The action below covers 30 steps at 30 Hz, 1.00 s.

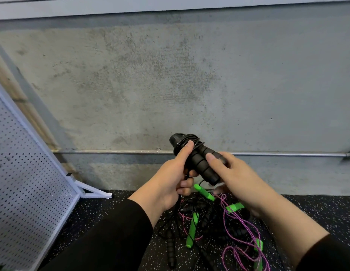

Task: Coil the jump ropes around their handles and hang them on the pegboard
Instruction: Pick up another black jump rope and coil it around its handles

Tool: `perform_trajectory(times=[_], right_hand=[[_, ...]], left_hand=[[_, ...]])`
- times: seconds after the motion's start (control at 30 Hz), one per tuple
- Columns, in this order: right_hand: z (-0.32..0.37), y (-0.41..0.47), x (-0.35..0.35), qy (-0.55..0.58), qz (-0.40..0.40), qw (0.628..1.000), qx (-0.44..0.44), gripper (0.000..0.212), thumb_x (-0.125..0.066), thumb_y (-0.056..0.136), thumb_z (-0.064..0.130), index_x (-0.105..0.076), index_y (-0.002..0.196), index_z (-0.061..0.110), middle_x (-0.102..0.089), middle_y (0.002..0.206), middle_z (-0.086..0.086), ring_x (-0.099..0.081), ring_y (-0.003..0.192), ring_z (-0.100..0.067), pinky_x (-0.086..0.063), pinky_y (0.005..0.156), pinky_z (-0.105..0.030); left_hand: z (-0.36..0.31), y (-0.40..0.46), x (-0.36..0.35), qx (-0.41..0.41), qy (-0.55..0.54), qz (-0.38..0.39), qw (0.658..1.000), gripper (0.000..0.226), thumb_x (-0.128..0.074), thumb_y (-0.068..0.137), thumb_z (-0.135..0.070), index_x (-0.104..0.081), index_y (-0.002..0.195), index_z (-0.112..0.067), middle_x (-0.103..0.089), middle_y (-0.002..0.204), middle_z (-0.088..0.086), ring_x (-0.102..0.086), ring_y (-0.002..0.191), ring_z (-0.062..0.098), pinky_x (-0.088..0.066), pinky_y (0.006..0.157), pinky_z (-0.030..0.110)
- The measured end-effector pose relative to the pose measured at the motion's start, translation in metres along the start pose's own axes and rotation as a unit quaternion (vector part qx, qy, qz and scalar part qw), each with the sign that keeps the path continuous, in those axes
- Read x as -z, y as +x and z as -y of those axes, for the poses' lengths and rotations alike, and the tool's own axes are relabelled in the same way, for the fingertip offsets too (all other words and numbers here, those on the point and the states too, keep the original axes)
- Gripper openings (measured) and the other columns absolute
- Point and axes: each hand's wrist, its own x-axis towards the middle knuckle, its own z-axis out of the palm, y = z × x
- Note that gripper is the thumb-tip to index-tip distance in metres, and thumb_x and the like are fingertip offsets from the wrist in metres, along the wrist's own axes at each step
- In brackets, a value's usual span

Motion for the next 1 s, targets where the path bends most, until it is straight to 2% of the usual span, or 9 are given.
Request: perform_trajectory(times=[0.1, 0.23, 0.33, 0.4, 0.6, 0.7, 0.8, 0.9, 1.0], right_hand=[[-0.004, -0.001, 0.0, 0.1, 0.052, 0.993, -0.042, 0.028, -0.069, 0.094, 0.032, -0.068, 0.115, 0.014, -0.071, 0.096, -0.02, -0.065, 0.067, -0.024, -0.058, 0.06, -0.031], [-0.003, 0.0, 0.003, 0.105, 0.041, 0.993, -0.022, 0.017, -0.071, 0.093, 0.015, -0.068, 0.109, 0.009, -0.071, 0.082, -0.012, -0.065, 0.064, -0.025, -0.053, 0.053, -0.029], [-0.004, 0.006, 0.009, -0.065, -0.062, 0.995, 0.053, 0.014, -0.074, 0.091, 0.017, -0.065, 0.102, 0.018, -0.062, 0.064, 0.006, -0.056, 0.052, -0.007, -0.043, 0.049, -0.018], [-0.005, 0.008, 0.012, -0.207, -0.122, 0.965, 0.108, 0.021, -0.075, 0.089, 0.025, -0.061, 0.103, 0.03, -0.061, 0.07, 0.01, -0.054, 0.058, -0.002, -0.037, 0.051, -0.014], [0.001, 0.0, 0.004, -0.337, -0.078, 0.919, 0.189, 0.029, -0.07, 0.092, 0.032, -0.051, 0.115, 0.034, -0.056, 0.095, 0.014, -0.052, 0.084, -0.007, -0.038, 0.068, -0.026], [0.003, -0.003, 0.005, -0.274, -0.014, 0.95, 0.147, 0.025, -0.063, 0.096, 0.043, -0.048, 0.114, 0.035, -0.057, 0.086, 0.013, -0.054, 0.071, 0.002, -0.037, 0.06, -0.018], [0.004, -0.007, 0.004, -0.181, 0.014, 0.978, 0.099, 0.026, -0.034, 0.103, 0.052, -0.046, 0.097, 0.03, -0.053, 0.077, 0.008, -0.049, 0.059, 0.004, -0.04, 0.055, -0.013], [0.002, -0.005, 0.003, -0.134, 0.015, 0.989, 0.065, 0.03, -0.03, 0.107, 0.045, -0.051, 0.107, 0.023, -0.061, 0.09, 0.001, -0.056, 0.075, -0.001, -0.042, 0.056, -0.006], [0.0, -0.002, 0.004, -0.092, 0.019, 0.995, 0.03, 0.023, -0.037, 0.105, 0.046, -0.048, 0.116, 0.029, -0.07, 0.096, -0.003, -0.065, 0.084, -0.016, -0.055, 0.069, -0.018]], left_hand=[[0.001, 0.001, -0.002, -0.015, 0.025, -0.009, 1.0, 0.054, -0.061, 0.083, -0.072, -0.054, 0.084, -0.019, -0.043, 0.064, -0.004, -0.024, 0.045, 0.008, -0.017, 0.04, 0.021], [0.001, 0.0, -0.003, -0.015, 0.063, -0.018, 0.998, 0.056, -0.061, 0.082, -0.074, -0.054, 0.082, -0.019, -0.047, 0.065, -0.003, -0.025, 0.046, 0.008, -0.017, 0.04, 0.02], [0.0, -0.001, -0.002, -0.007, 0.082, -0.024, 0.996, 0.059, -0.058, 0.085, -0.074, -0.066, 0.095, -0.017, -0.053, 0.067, -0.003, -0.024, 0.047, 0.008, -0.017, 0.04, 0.02], [-0.002, -0.001, -0.002, -0.002, 0.068, -0.021, 0.997, 0.069, -0.056, 0.084, -0.078, -0.07, 0.108, -0.015, -0.053, 0.067, -0.005, -0.022, 0.045, 0.007, -0.017, 0.039, 0.019], [-0.001, 0.0, -0.001, 0.015, -0.032, -0.022, 0.999, 0.077, -0.061, 0.071, -0.085, -0.064, 0.123, -0.028, -0.042, 0.065, -0.004, -0.017, 0.045, 0.007, -0.017, 0.037, 0.02], [-0.003, -0.001, 0.002, -0.002, -0.005, -0.037, 0.999, 0.067, -0.062, 0.074, -0.082, -0.064, 0.11, -0.026, -0.043, 0.064, -0.005, -0.019, 0.045, 0.007, -0.016, 0.04, 0.021], [-0.002, -0.003, 0.003, -0.019, 0.013, -0.047, 0.999, 0.054, -0.063, 0.079, -0.077, -0.061, 0.097, -0.027, -0.044, 0.064, -0.005, -0.019, 0.046, 0.008, -0.014, 0.043, 0.021], [0.001, -0.002, 0.0, -0.031, 0.039, -0.051, 0.997, 0.054, -0.064, 0.082, -0.074, -0.062, 0.107, -0.026, -0.042, 0.065, -0.005, -0.022, 0.045, 0.008, -0.016, 0.041, 0.02], [0.001, 0.001, 0.001, -0.031, 0.054, -0.052, 0.997, 0.059, -0.063, 0.082, -0.075, -0.063, 0.112, -0.024, -0.047, 0.067, -0.003, -0.023, 0.045, 0.008, -0.017, 0.041, 0.02]])
